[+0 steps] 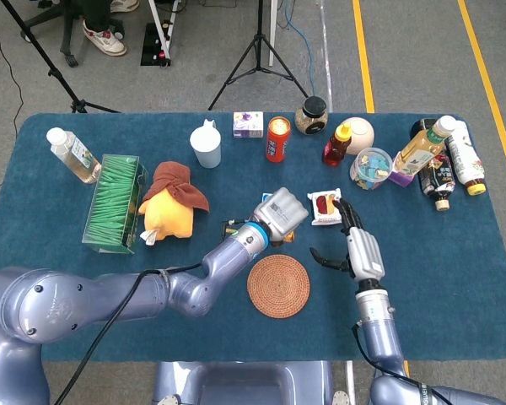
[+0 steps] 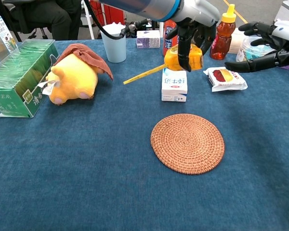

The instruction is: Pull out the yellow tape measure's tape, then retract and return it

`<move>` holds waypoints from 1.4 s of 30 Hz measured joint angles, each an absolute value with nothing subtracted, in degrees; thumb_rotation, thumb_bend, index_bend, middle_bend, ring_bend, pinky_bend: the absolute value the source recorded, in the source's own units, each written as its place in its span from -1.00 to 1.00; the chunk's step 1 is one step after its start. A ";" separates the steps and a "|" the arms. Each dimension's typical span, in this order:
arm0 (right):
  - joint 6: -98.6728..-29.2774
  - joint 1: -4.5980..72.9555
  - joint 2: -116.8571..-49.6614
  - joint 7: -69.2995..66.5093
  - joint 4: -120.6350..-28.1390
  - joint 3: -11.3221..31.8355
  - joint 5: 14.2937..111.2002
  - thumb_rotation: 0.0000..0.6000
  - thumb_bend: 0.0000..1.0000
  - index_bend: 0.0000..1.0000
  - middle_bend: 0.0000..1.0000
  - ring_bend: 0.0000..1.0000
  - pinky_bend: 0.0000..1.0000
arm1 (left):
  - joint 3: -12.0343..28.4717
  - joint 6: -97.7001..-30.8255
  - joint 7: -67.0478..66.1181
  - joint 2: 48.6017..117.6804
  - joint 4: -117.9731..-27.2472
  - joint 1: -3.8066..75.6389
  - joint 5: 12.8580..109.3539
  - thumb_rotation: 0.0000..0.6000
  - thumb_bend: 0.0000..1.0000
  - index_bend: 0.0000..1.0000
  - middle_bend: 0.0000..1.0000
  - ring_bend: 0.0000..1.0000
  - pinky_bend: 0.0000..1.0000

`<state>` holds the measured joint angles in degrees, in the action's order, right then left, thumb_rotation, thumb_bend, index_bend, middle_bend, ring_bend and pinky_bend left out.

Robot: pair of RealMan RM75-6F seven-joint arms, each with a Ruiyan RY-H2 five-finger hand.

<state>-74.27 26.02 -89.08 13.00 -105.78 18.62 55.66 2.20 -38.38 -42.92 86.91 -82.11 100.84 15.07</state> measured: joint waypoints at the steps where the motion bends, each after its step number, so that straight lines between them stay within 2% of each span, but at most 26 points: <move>1: -74.30 26.16 -89.20 13.13 -105.72 18.73 55.58 0.53 -0.45 -1.00 -0.97 -0.88 -0.46 | 2.29 -38.48 -43.07 87.47 -81.51 101.28 14.28 1.00 -0.13 0.34 0.10 -0.01 0.24; 19: -73.88 27.56 -90.81 13.43 -104.92 18.91 54.48 0.53 -0.45 -1.00 -0.97 -0.88 -0.46 | 3.68 -38.18 -44.50 92.35 -75.43 105.07 8.61 1.00 -0.13 0.34 0.10 -0.01 0.25; 42: -73.35 28.67 -92.08 13.32 -102.75 19.38 52.92 0.54 -0.45 -1.00 -0.97 -0.88 -0.46 | 3.42 -37.45 -44.38 91.06 -77.90 105.56 8.80 1.00 -0.13 0.34 0.10 -0.01 0.25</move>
